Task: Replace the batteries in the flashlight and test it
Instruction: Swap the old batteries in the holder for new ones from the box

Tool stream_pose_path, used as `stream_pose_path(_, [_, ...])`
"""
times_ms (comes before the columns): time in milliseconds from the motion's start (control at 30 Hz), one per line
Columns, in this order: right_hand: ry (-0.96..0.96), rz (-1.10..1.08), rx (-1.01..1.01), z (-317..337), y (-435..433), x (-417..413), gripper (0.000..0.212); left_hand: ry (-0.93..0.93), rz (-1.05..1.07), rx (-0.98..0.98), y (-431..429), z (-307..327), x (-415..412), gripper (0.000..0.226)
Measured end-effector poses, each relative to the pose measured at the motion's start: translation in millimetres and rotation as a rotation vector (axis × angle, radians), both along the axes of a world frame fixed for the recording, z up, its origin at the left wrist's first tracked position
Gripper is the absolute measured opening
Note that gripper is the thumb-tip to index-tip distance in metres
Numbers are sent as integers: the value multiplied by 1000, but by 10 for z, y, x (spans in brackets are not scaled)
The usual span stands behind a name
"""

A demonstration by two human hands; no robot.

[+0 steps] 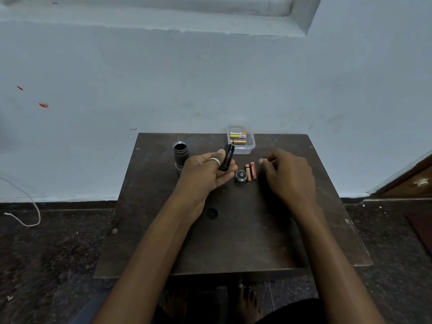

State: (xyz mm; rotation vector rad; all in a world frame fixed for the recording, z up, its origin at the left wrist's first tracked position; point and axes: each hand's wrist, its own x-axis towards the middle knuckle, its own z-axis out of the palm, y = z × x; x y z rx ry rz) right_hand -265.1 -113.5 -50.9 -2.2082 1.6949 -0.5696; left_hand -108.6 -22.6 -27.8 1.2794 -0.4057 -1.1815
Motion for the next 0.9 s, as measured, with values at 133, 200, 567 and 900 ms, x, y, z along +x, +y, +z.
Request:
stream_pose_path(133, [9, 34, -2, -16, 2, 27, 26, 4, 0, -5, -5, -2, 3, 21])
stream_pose_path(200, [-31, 36, 3, -27, -5, 39, 26, 6, -1, -6, -2, -4, 9, 21])
stream_pose_path(567, [-205, -19, -132, 4, -49, 9, 23, 30, -1, 1, -34, -51, 2, 21])
stream_pose_path(900, [-73, 240, -146, 306, -226, 436, 16, 46, 4, 16, -75, -89, -11, 20])
